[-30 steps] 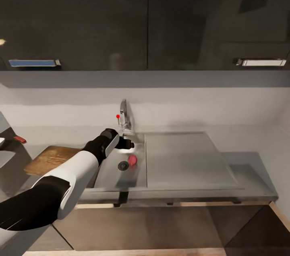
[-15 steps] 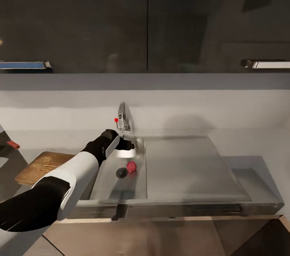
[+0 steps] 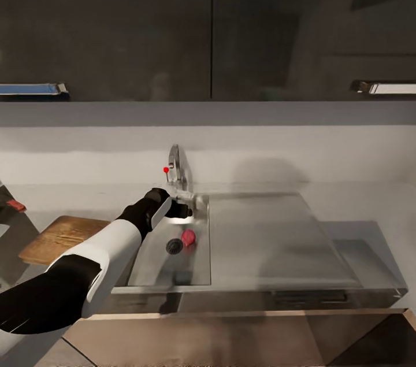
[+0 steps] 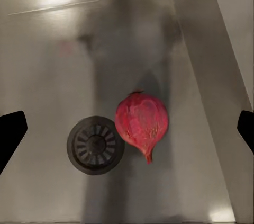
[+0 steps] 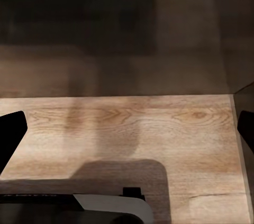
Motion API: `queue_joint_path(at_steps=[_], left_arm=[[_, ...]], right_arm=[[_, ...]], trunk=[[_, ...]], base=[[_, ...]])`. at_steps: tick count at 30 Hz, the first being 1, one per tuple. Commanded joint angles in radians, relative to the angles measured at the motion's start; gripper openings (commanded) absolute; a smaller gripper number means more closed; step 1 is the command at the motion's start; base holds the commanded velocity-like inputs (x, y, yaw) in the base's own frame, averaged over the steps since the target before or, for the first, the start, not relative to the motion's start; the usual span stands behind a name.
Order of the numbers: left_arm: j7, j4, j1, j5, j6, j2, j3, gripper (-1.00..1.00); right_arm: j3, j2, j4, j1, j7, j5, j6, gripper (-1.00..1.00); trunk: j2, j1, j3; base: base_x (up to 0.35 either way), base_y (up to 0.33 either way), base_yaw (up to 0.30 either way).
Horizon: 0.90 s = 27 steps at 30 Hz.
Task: In the kitchen, take the Vidalia onion out of the sink, dice it on the chopping board with the paring knife, put the diced onion into the bowl on the countertop, then place both the paring knife and the chopping board into the sink.
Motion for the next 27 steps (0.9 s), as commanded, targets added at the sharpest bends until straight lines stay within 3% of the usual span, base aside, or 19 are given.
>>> queue_joint_path(at_steps=[1,6,27], left_arm=[[0.001,-0.001,0.008,0.005,0.004,0.001,-0.007,1.0],[0.002,-0.001,0.035,0.004,0.004,0.001,-0.007,1.0],[0.002,-0.001,0.041,0.005,0.004,0.001,-0.027,1.0]], right_arm=[[0.004,-0.001,-0.001,0.0,0.001,-0.011,-0.002,1.0],[0.004,-0.001,-0.001,0.0,0.001,-0.01,-0.002,1.0],[0.004,-0.001,-0.001,0.0,0.001,-0.01,-0.002,1.0]], trunk=[[-0.002,0.001,-0.003],[-0.002,0.001,-0.011],[-0.002,0.001,-0.043]], base=[[0.0,0.0,0.0],[0.0,0.0,0.0],[0.014,-0.004,0.0]])
